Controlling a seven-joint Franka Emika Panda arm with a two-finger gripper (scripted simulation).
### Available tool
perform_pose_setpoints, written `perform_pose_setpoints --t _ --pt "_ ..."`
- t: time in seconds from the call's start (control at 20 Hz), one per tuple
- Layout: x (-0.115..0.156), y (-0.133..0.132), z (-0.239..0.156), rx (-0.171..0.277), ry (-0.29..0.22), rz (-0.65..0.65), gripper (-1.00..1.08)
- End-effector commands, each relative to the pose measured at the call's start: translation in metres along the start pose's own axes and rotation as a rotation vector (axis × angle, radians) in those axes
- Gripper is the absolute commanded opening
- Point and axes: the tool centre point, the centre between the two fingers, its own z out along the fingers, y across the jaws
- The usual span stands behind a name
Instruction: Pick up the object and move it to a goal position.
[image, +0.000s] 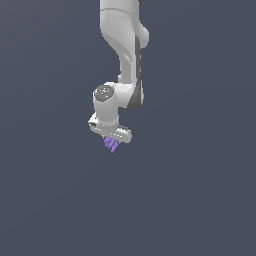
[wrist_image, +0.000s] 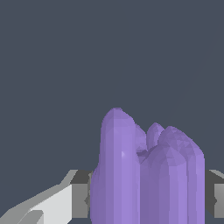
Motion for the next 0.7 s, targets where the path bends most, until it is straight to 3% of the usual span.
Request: perform_pose_setpoints --t 0.0,0.35,0.65 --pt "0.000 0.000 0.001 0.000 -0.001 0.000 -1.00" --pt "-0.001 -0.004 -0.004 0.000 0.000 0.000 -1.00" --pt "-0.008 -0.024 -0.026 0.000 0.000 0.000 -1.00"
